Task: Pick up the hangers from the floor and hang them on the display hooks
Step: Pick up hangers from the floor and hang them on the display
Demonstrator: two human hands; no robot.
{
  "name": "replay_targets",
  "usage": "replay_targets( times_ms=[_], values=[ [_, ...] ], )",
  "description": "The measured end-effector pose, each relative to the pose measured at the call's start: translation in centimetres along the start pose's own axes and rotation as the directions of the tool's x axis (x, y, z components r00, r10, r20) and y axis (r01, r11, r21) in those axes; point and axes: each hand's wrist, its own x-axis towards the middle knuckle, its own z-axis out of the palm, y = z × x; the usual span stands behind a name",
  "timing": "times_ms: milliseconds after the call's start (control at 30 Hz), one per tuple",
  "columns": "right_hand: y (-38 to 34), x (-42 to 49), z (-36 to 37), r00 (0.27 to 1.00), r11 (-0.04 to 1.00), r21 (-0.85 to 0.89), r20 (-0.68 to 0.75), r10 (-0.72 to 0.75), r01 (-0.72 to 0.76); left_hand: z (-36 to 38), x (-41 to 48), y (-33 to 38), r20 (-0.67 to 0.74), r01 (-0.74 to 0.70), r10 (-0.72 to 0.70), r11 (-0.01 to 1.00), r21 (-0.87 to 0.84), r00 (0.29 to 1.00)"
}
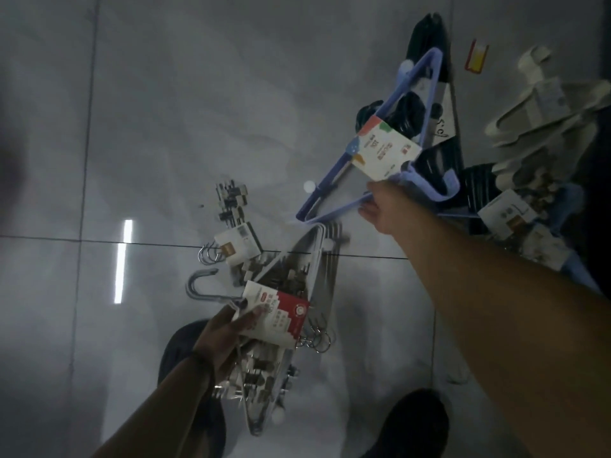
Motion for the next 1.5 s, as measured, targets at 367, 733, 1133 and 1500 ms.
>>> replay_targets(
  times_ms=[367, 733, 1133, 1500],
  values=[
    [-5.4, -11.9, -3.8, 0.893, 0.894, 0.069, -0.121, -0.432, 0.442, 4.0, 2.2, 0.0, -0.412, 0.018, 0.175, 0.906, 0.423, 0.894],
    [12.0, -25.4, -6.5, 0.710, 0.614, -0.473, 0.034, -0.704, 0.632, 9.8, -11.6, 1.8, 0.048, -0.323, 0.320, 0.924, 0.203, 0.946],
    [22.6, -28.6, -0.3, 0.515, 0.303, -0.431, 0.560, -0.649, 0.850, 4.6, -11.0, 2.1, 0.171, -0.217, 0.217, 0.976, -0.023, 0.961],
    [19.9, -18.5, -2.5, 0.985, 0.789, -0.598, 0.165, -0.053, 0.142, 4.0, -3.6, 0.5, -0.207, -0.143, 0.220, 0.933, 0.331, 0.953]
  ],
)
